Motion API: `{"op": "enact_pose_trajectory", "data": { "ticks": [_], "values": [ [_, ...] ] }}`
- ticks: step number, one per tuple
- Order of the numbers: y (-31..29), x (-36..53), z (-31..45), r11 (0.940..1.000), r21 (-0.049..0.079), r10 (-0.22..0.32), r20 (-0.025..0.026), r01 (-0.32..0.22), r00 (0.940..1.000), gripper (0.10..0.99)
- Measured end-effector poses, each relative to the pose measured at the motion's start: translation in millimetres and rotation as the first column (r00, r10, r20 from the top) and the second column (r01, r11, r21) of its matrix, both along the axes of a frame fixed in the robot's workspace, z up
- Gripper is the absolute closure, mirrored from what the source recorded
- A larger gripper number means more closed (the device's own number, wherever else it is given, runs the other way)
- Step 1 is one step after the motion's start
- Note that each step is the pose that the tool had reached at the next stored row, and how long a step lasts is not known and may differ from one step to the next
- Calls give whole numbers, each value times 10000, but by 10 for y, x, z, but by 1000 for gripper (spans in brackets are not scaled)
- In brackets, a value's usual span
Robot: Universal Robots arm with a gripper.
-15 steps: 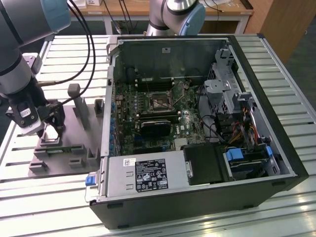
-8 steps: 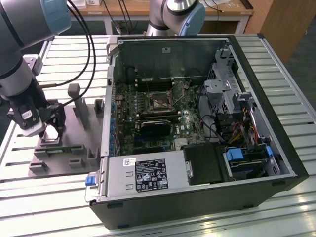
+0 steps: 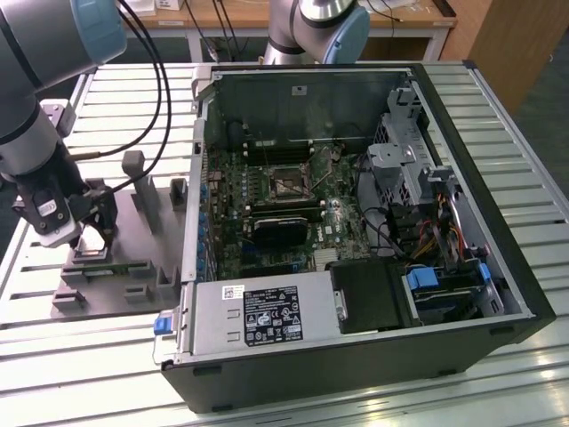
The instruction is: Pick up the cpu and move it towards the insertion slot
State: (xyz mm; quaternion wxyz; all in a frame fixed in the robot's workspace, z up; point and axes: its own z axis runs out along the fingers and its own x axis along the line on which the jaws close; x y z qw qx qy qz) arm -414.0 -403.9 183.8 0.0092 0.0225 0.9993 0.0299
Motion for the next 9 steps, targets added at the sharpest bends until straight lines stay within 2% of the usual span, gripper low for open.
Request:
{"op": "enact_pose_trajectory", "data": {
  "ticks": [9],
  "values": [
    [0, -2, -2, 10000, -1, 0, -3, 0, 10000, 455]
  ]
}}
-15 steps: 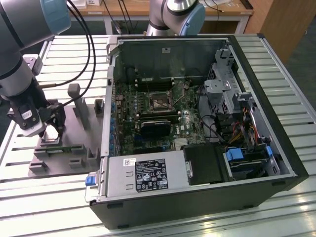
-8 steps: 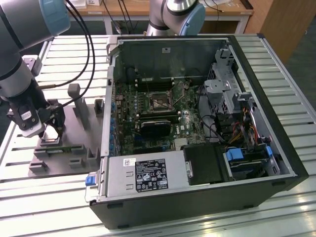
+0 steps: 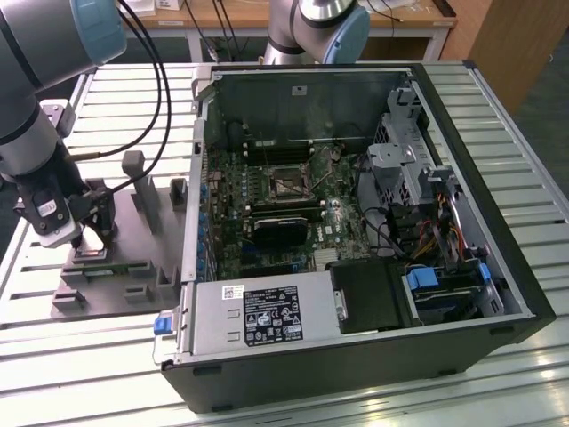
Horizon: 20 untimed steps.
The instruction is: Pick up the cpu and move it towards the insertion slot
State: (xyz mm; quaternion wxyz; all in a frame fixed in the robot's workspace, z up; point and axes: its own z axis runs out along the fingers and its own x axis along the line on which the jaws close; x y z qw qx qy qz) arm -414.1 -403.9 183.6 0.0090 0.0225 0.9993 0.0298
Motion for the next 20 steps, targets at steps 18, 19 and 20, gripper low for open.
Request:
{"op": "enact_pose_trajectory", "data": {
  "ticks": [18, 19, 20],
  "values": [
    [0, 0, 160, 10000, 1, 0, 2, 0, 10000, 549],
    [0, 0, 175, 10000, 1, -1, 2, 1, 10000, 549],
    [0, 0, 192, 10000, 1, 0, 2, 0, 10000, 549]
  ]
}}
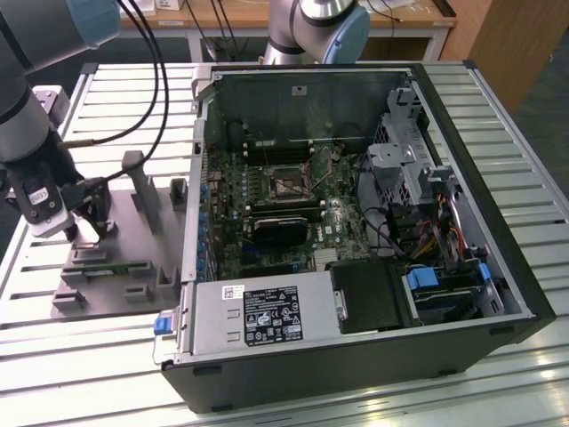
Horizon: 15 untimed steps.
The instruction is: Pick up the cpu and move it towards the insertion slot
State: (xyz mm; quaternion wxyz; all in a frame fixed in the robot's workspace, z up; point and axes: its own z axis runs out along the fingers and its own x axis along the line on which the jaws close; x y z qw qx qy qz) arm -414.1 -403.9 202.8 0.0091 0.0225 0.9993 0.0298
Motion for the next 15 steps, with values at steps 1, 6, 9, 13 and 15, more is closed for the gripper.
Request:
{"op": "enact_pose_trajectory", "data": {
  "ticks": [1, 6, 9, 13, 15],
  "values": [
    [0, 0, 17, 10000, -1, 0, -1, 0, 10000, 549],
    [0, 0, 113, 10000, 0, 0, 0, 0, 10000, 549],
    [0, 0, 183, 10000, 0, 0, 0, 0, 10000, 549],
    [0, 0, 285, 10000, 0, 0, -1, 0, 10000, 549],
    [0, 0, 336, 10000, 0, 0, 1, 0, 10000, 549]
  ]
}}
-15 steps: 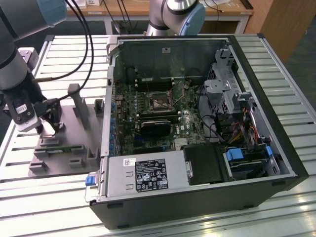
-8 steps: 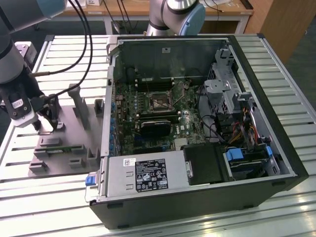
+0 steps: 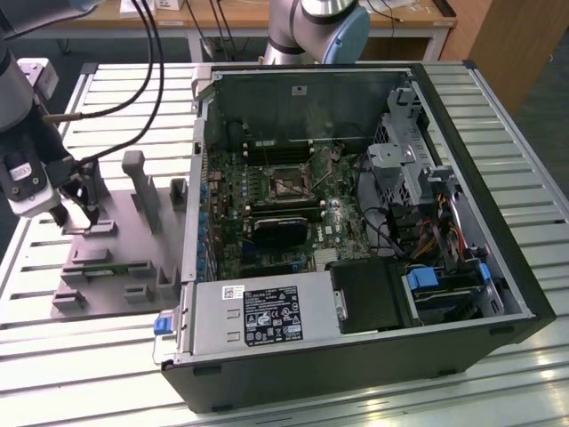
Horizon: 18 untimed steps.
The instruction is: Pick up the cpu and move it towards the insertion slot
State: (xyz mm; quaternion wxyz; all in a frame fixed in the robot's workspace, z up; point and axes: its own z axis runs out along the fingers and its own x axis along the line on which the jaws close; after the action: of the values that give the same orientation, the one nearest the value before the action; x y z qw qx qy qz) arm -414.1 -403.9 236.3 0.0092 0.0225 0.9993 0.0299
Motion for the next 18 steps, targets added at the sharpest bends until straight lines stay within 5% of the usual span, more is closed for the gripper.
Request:
{"op": "enact_pose_trajectory", "data": {
  "ticks": [18],
  "values": [
    [0, 0, 409, 10000, 0, 0, 4, 0, 10000, 549]
  ]
}}
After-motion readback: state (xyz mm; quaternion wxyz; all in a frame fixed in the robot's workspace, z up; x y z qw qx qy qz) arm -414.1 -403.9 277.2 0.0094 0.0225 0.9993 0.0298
